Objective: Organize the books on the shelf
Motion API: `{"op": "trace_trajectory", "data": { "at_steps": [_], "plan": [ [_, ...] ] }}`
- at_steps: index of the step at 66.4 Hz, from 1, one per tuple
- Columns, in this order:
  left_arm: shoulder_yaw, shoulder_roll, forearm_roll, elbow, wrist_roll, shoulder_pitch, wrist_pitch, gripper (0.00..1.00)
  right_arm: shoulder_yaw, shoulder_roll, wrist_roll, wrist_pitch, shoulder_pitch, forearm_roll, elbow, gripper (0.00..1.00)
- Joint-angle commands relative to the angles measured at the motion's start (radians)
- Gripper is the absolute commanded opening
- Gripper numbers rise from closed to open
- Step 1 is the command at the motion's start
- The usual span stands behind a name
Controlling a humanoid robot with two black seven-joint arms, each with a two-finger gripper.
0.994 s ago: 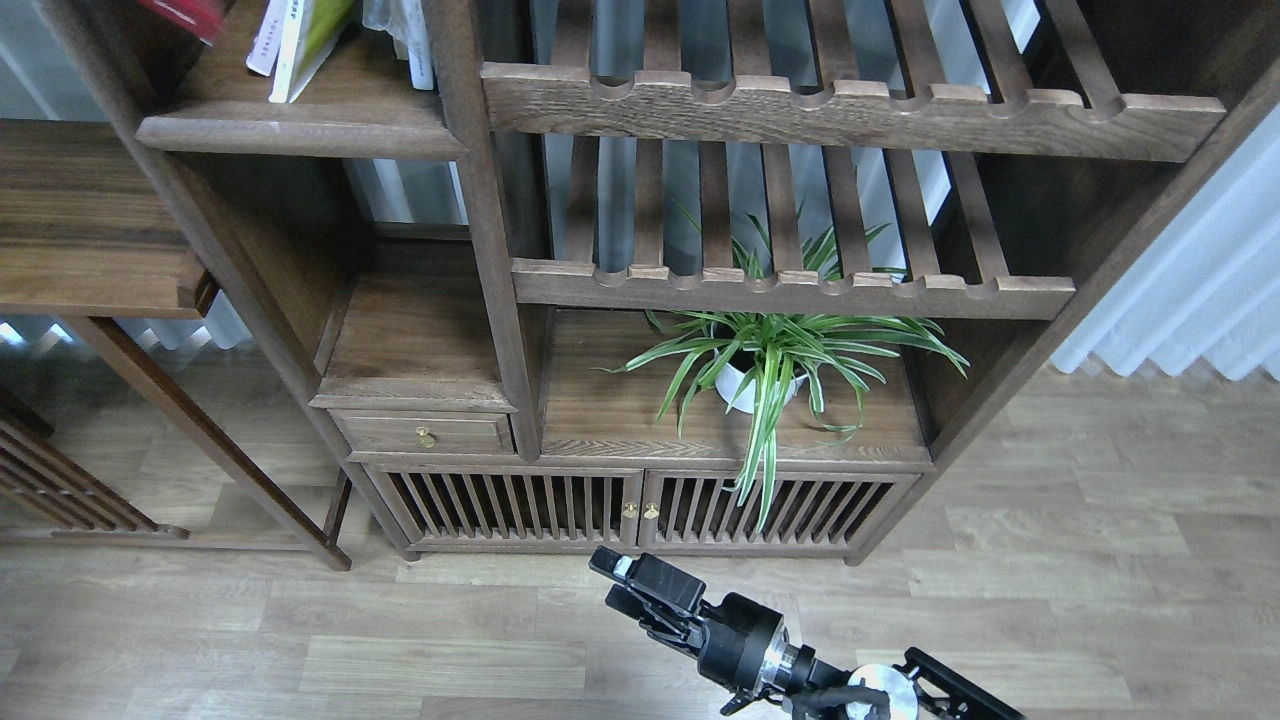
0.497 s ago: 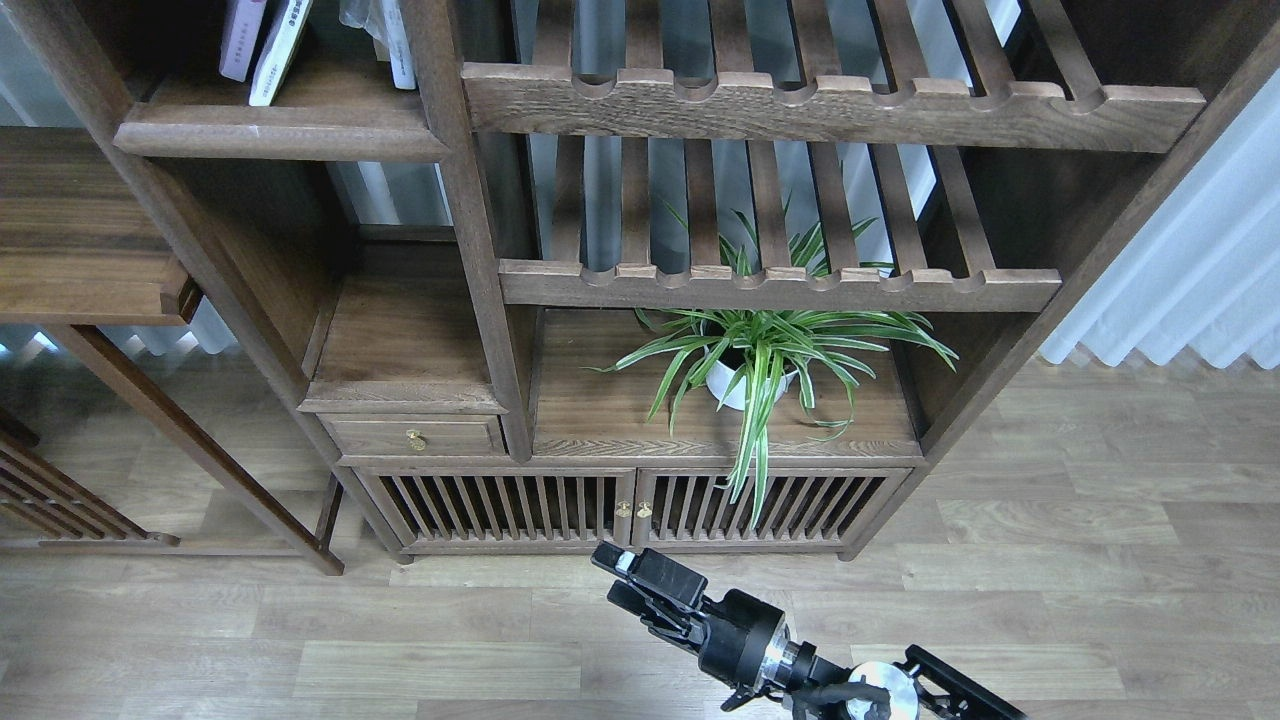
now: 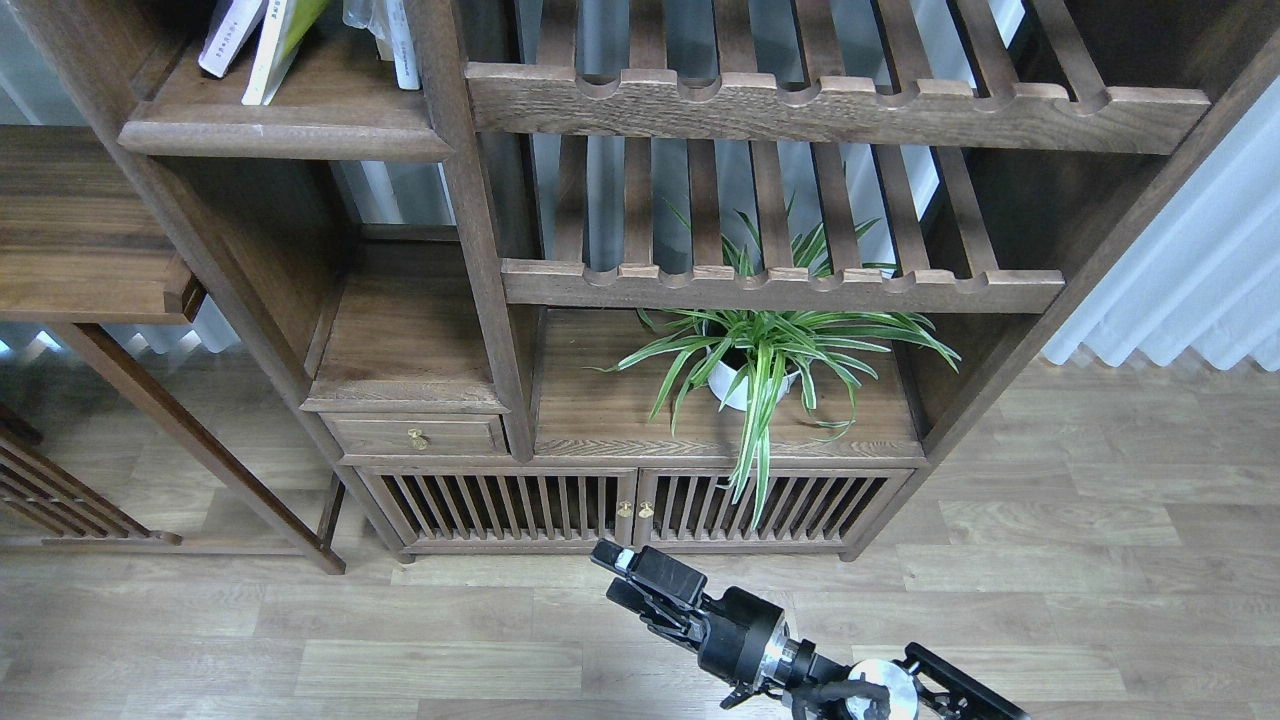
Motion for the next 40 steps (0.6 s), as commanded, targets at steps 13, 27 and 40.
{"op": "trace_trajectory", "data": {
  "at_steps": [13,27,40],
  "plan": [
    [0.057,-0.192,0.023,0.252,0.005,-0.080,0.000,0.00,0.000,0.000,0.000,0.000,-0.009,0.000,0.002,0.99],
    [0.077,-0.270,0.020,0.342,0.005,-0.074,0.000,0.01,0.000,0.000,0.000,0.000,-0.010,0.000,0.006,0.99],
    [0.080,-0.278,0.009,0.332,0.008,-0.045,0.000,0.04,0.000,0.000,0.003,0.000,-0.010,0.000,0.006,0.99]
  ]
}}
